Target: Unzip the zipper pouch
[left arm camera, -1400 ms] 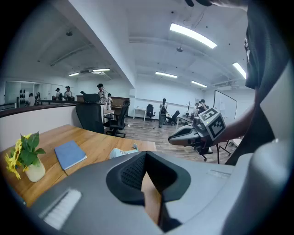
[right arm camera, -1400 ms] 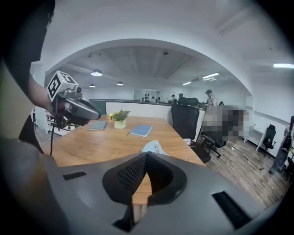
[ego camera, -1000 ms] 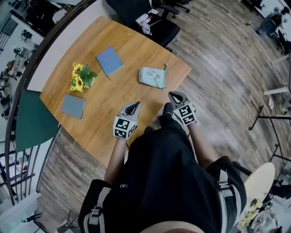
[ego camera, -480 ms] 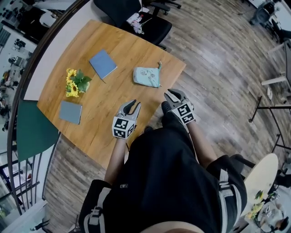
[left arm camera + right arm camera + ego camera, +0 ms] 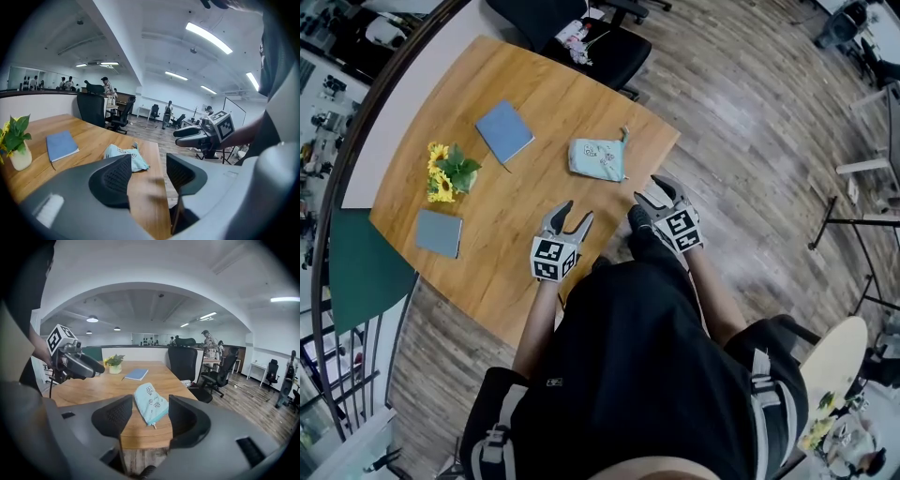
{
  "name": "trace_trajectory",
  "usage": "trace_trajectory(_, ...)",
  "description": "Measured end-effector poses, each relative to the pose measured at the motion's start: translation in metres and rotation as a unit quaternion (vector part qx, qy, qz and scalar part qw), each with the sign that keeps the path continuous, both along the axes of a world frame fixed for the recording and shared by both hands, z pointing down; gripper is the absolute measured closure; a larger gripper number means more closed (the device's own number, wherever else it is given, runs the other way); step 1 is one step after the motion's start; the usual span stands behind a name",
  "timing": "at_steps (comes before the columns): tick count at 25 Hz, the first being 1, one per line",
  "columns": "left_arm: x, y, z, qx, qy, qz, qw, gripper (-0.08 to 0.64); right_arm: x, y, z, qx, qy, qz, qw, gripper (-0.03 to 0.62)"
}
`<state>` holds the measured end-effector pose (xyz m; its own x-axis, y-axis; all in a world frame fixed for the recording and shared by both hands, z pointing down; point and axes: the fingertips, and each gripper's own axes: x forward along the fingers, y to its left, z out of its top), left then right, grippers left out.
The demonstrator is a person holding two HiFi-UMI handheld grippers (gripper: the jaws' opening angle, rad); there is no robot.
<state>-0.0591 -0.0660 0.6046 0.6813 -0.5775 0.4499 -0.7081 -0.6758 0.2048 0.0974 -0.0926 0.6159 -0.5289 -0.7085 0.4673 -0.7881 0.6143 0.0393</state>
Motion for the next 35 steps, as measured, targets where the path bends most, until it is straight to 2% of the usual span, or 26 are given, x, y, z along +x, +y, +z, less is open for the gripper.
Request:
trace_trajectory(10,0.015,-0.015,0.027,-0.062,0.029,-0.027,0.9973,0.310,0.009,-0.011,0.022,-0.035,-0.007,-0.013,0.999,0.324)
trace_trajectory(14,0.029,-0.015,0.046,-0.104,0.049,-0.034,0.9927,0.311,0.016,-0.014,0.029,-0.048,-0.009,-0.016,0.999,0.324)
trace_trajectory(19,0.055,-0.012,0.072,-0.146,0.057,-0.029,0.9872,0.313,0.027,-0.015,0.038,-0.063,-0.006,-0.022,0.998,0.324)
trace_trajectory(25,0.072,-0.022,0.095,-0.181,0.072,-0.060,0.9790,0.313,0.042,-0.024,0.047,-0.080,0.002,-0.050,0.996,0.324)
trace_trajectory(29,0.075,-0.032,0.110,-0.207,0.097,-0.101,0.9683,0.326,0.050,-0.031,0.052,-0.087,0.006,-0.068,0.994,0.325)
trace_trajectory(35,0.081,-0.041,0.131,-0.248,0.144,-0.169,0.9428,0.336,0.058,-0.038,0.062,-0.102,0.011,-0.100,0.990,0.325)
